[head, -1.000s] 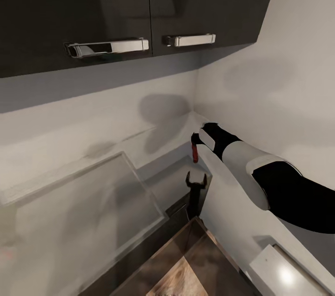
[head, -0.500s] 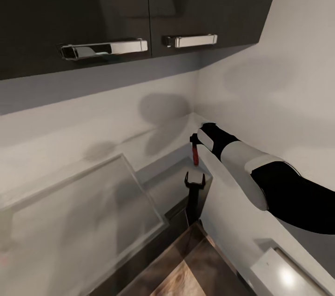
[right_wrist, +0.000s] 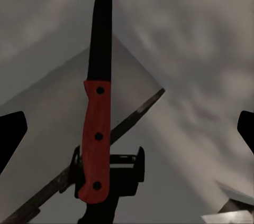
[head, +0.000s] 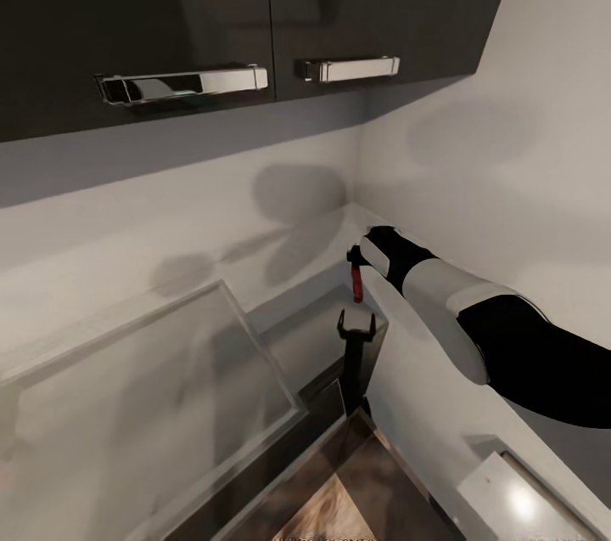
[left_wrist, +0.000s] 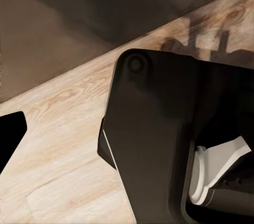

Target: In the kitchen, take the Vidalia onion out of the sink, dice it on the chopping board with the paring knife, put the diced onion into the bowl on the countertop, then place both the paring knife and the chopping board into the sink.

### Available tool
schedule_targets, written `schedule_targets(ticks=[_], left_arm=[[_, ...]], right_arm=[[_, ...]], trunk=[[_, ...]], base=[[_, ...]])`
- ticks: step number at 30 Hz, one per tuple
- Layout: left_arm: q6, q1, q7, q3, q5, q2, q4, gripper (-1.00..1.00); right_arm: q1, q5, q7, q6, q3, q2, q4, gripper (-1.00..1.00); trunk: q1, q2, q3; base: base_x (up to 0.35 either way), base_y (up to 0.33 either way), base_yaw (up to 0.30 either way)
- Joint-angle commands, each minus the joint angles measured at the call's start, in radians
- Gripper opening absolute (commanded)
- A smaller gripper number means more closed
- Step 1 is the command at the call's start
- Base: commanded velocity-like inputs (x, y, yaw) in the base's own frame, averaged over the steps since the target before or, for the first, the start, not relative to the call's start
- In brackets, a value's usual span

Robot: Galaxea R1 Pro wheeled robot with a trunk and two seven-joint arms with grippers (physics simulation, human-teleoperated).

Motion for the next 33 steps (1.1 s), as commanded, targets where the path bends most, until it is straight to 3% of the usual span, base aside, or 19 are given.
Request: schedule_targets(ticks=[1,33], left_arm=[[-0.001,0.001,0.002,-0.001,0.002,0.000,-0.002,1.00],[-0.001,0.001,0.001,-0.001,0.002,0.000,0.019,1.00]], right_arm=[[-0.001,-0.010,-0.005,0.005,0.008,0.000,-0.001,1.00],[-0.001,-0.011,-0.005,0.005,0.008,0.002,0.001,1.00]], trunk=[[0.001,-0.002,-0.003],[0.001,-0.002,-0.054]], base=[[0.000,0.000,0.000],[0.019,0.000,0.000]])
